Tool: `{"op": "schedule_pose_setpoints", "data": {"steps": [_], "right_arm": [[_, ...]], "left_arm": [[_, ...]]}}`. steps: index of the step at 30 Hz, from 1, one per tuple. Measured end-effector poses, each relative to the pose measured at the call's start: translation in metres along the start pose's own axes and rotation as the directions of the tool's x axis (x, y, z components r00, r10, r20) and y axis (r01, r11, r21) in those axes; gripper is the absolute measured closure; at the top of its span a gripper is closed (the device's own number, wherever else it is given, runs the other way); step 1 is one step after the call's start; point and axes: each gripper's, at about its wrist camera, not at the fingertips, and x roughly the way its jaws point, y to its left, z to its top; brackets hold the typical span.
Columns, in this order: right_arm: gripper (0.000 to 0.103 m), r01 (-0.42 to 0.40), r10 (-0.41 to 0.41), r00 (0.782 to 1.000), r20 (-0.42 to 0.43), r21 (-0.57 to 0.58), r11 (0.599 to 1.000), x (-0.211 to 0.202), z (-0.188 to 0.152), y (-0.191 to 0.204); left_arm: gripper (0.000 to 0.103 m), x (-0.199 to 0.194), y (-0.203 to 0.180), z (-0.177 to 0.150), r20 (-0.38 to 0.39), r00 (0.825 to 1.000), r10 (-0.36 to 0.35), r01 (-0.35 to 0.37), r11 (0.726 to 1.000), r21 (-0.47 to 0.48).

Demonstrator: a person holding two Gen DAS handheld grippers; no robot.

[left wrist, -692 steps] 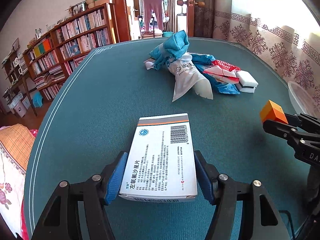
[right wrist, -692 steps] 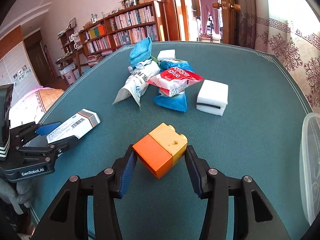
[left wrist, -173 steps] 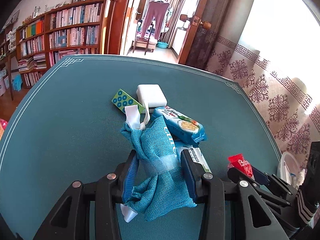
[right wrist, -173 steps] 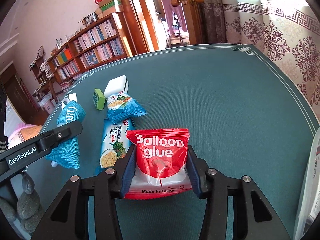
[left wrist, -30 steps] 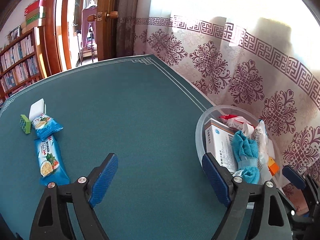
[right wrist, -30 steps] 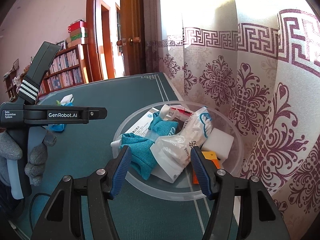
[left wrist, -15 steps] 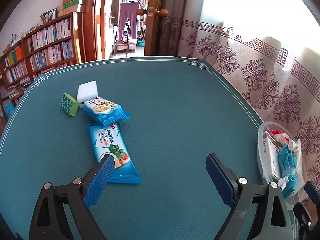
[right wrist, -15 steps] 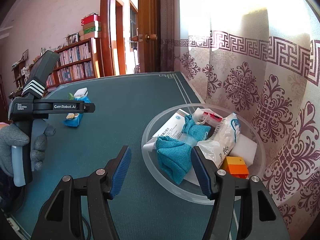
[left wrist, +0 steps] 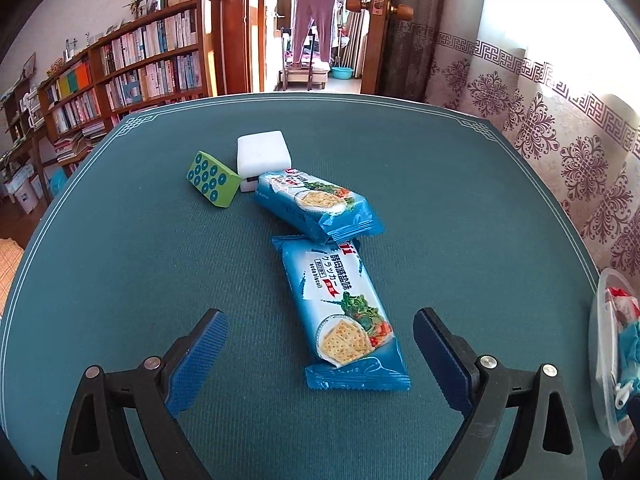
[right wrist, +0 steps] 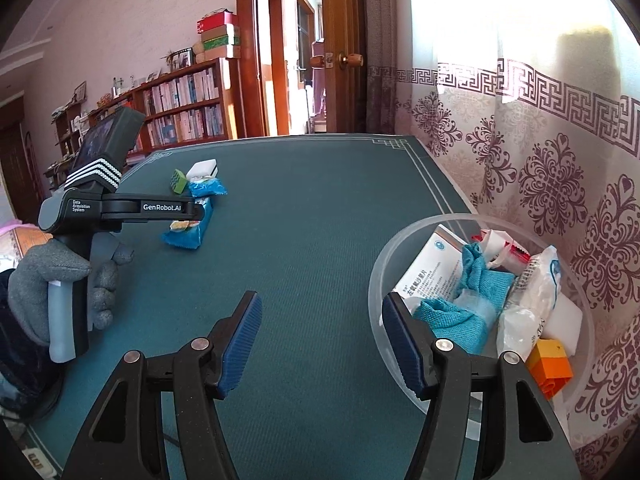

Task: Organize objects
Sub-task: 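Move the left tool back to the table and grasp a blue cracker packet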

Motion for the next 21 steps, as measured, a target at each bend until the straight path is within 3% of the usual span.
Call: {"op": "schedule_pose_setpoints", "data": {"steps": [8,17,21], "right_arm": [[0.039,-0.033,0.033,0.999,-0.015,-0.017,0.999,0.012,0.003,0.013],[0.039,-0.051,0.051,0.998,-0.031,-0.017,0.999,0.023,0.005,0.022],[0.039,-0.056,0.055,0.998,-0.041,-0.019,0.998,0.029,0.006,0.025]], "left_arm": [[0.008,0.017,0.000,0.007,-0.022,0.999,0.027,-0.027,1.000,0.014],[0.028,0.028,-0.004,0.008,-0.039,0.999,0.023,-0.021,0.999,0.045],[0.047,0.026,0.002,0.009,-0.034,0.999,0.020,-0.018,0.999,0.041]]}}
